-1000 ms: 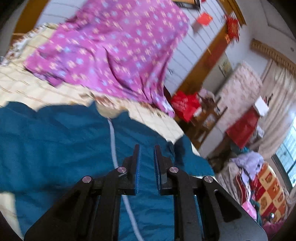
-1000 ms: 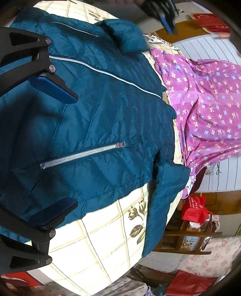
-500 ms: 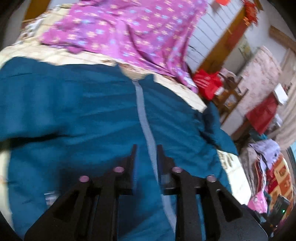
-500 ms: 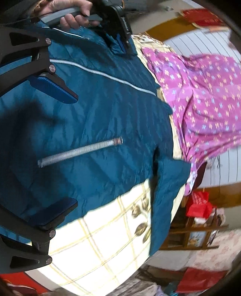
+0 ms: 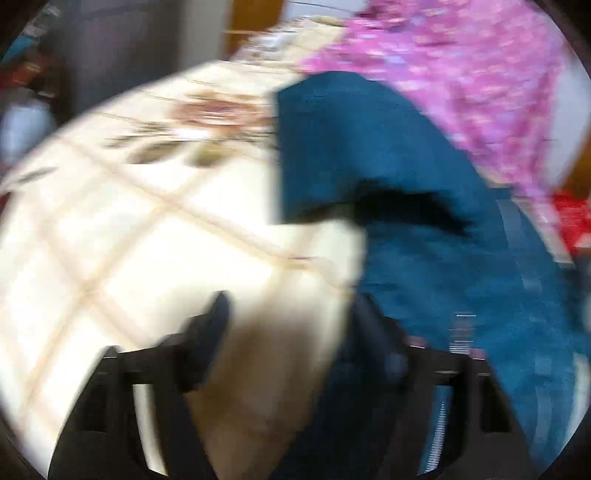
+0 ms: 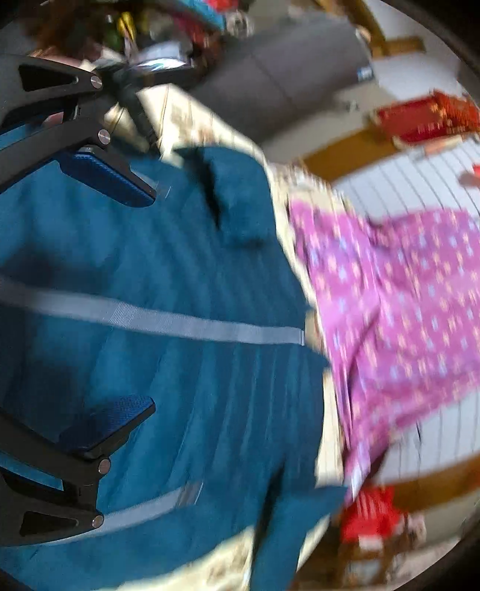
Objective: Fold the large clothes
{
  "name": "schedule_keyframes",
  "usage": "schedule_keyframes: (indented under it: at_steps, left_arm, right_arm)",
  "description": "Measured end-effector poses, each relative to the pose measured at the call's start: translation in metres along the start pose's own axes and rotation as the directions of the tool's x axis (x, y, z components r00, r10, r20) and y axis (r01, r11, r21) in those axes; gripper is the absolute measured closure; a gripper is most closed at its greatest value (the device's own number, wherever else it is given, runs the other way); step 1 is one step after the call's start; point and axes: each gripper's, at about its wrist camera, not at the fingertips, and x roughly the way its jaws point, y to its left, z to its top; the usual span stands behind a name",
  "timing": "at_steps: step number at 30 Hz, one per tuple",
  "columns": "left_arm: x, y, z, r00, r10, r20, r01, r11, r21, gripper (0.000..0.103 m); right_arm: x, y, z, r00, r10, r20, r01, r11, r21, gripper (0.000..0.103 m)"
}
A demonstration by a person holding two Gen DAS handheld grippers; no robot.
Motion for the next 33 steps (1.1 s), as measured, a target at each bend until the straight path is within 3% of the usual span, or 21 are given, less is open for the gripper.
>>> schedule_keyframes:
  at_steps: [1,2,7,11,14,20,21,22,23,24,27,31,33]
  left_arm:
    - [0.003,0.000,-0.002,0.996,0.086,-0.019,-0.086,0.996,-0.005,0.020]
    - [0.004,-0.002,-0.003,0.992,0.122,-0.024,-0.122,0.993,0.002,0.020]
    - [0.005,-0.010,-0.006,0.986,0.167,-0.008,-0.166,0.986,0.029,0.020]
    - [0.000,-0.009,-0.003,0.988,0.157,0.000,-0.157,0.988,-0.011,0.020]
    - [-0.008,0.002,-0.003,0.991,0.124,0.048,-0.120,0.990,-0.073,0.020]
    - [-0.013,0.010,0.004,0.994,0.072,0.080,-0.059,0.987,-0.149,0.020]
    - [-0.014,0.010,0.004,0.994,0.071,0.082,-0.058,0.987,-0.150,0.020]
    - [-0.014,0.009,0.004,0.994,0.071,0.083,-0.058,0.987,-0.150,0.020]
    - [-0.014,0.009,0.004,0.994,0.072,0.083,-0.059,0.987,-0.149,0.020]
    - [-0.014,0.010,0.004,0.994,0.070,0.084,-0.057,0.987,-0.149,0.020]
    - [-0.016,0.009,0.004,0.993,0.073,0.090,-0.059,0.987,-0.151,0.020]
    - [-0.015,0.008,0.005,0.993,0.079,0.084,-0.066,0.987,-0.146,0.020]
    - [-0.014,0.007,0.005,0.993,0.080,0.082,-0.068,0.987,-0.142,0.020]
  right_arm:
    - [0.014,0.006,0.009,0.999,0.038,-0.016,-0.038,0.999,0.000,0.002]
    - [0.035,0.013,0.020,0.996,0.082,-0.043,-0.082,0.997,0.002,0.002]
    - [0.135,0.032,0.057,0.967,0.204,-0.151,-0.198,0.979,0.053,0.002]
    - [0.199,0.037,0.075,0.942,0.279,-0.186,-0.268,0.960,0.086,0.002]
    - [0.236,0.036,0.082,0.922,0.320,-0.219,-0.301,0.946,0.116,0.002]
    - [0.271,0.047,0.089,0.868,0.437,-0.234,-0.407,0.898,0.169,0.002]
    - [0.269,0.050,0.089,0.855,0.465,-0.229,-0.434,0.884,0.171,0.018]
    - [0.266,0.053,0.087,0.840,0.494,-0.225,-0.467,0.869,0.166,0.051]
    - [0.262,0.056,0.085,0.825,0.517,-0.230,-0.492,0.856,0.159,0.062]
    - [0.257,0.058,0.084,0.827,0.515,-0.227,-0.493,0.857,0.149,0.066]
    - [0.233,0.056,0.085,0.876,0.447,-0.180,-0.441,0.895,0.074,0.076]
    - [0.199,0.028,0.095,0.942,0.306,-0.139,-0.306,0.952,0.026,0.080]
    - [0.186,0.006,0.099,0.964,0.224,-0.140,-0.225,0.974,0.010,0.085]
